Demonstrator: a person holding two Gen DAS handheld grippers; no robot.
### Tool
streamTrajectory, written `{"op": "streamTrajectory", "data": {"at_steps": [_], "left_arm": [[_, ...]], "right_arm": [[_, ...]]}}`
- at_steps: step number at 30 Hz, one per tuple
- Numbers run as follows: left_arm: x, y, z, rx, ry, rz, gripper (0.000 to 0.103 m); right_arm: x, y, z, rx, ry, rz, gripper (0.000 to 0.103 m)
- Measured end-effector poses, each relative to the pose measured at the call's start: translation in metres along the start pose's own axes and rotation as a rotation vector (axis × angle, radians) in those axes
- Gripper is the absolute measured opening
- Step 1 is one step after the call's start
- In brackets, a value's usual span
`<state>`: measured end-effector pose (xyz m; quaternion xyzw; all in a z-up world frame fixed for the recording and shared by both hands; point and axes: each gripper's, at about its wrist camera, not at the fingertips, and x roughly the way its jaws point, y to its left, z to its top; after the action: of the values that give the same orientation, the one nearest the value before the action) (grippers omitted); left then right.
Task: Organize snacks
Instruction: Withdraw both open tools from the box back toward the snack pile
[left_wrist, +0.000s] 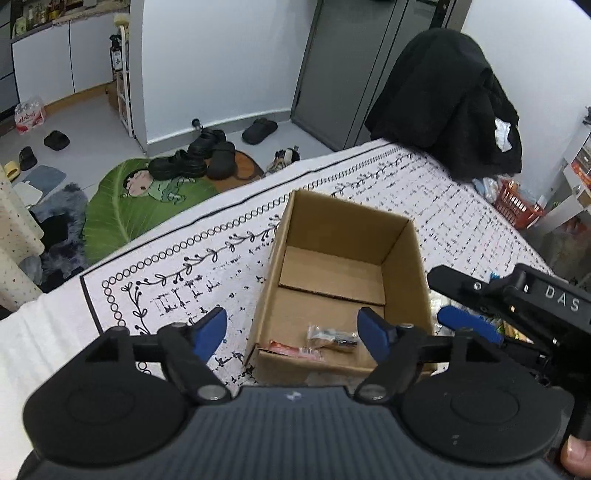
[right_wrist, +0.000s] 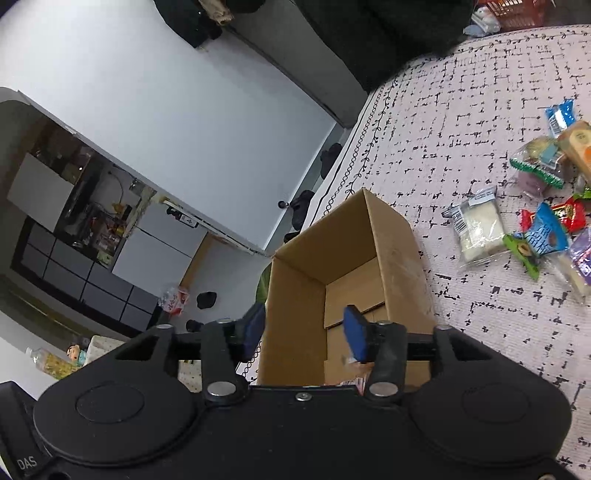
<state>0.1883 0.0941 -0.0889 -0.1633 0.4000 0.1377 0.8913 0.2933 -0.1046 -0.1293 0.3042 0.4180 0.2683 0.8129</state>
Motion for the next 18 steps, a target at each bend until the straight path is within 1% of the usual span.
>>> {"op": "streamTrajectory", "data": {"at_steps": [1,2,6,7,8,9,13,15,17,18], "left_arm": [[-0.003,-0.001,0.000,0.001,-0.009,0.005,0.082],[-0.006,-0.001,-0.001,0.000,-0.017,0.010,0.086],[-0.020,-0.005,-0.002,-0.007,-0.035,0.011,0.091],[-0.024,-0.007,-0.002,-0.002,-0.044,0.015,0.092],[-0.028,-0.009,-0.003,0.003,-0.054,0.018,0.098],[-0.032,-0.011,-0.004,0.008,-0.065,0.020,0.103],[-0.041,-0.017,-0.008,0.020,-0.064,0.011,0.103],[-0.046,-0.020,-0.010,0.024,-0.076,0.012,0.103],[-0.051,-0.023,-0.013,0.033,-0.083,0.017,0.103],[-0.053,-0.024,-0.014,0.036,-0.088,0.021,0.103]], "right_arm": [[-0.004,0.001,-0.001,-0.001,-0.002,-0.001,0.053],[-0.006,0.001,-0.001,-0.004,-0.004,-0.003,0.058],[-0.019,0.003,-0.002,-0.025,-0.032,-0.021,0.074],[-0.023,0.004,-0.001,-0.029,-0.038,-0.027,0.080],[-0.026,0.004,-0.001,-0.032,-0.046,-0.034,0.083],[-0.030,0.004,-0.001,-0.042,-0.050,-0.040,0.083],[-0.038,0.001,-0.002,-0.082,-0.040,-0.089,0.086],[-0.042,-0.001,-0.004,-0.093,-0.032,-0.104,0.087],[-0.047,-0.001,-0.006,-0.114,-0.032,-0.122,0.091],[-0.050,-0.001,-0.006,-0.125,-0.036,-0.128,0.092]]}}
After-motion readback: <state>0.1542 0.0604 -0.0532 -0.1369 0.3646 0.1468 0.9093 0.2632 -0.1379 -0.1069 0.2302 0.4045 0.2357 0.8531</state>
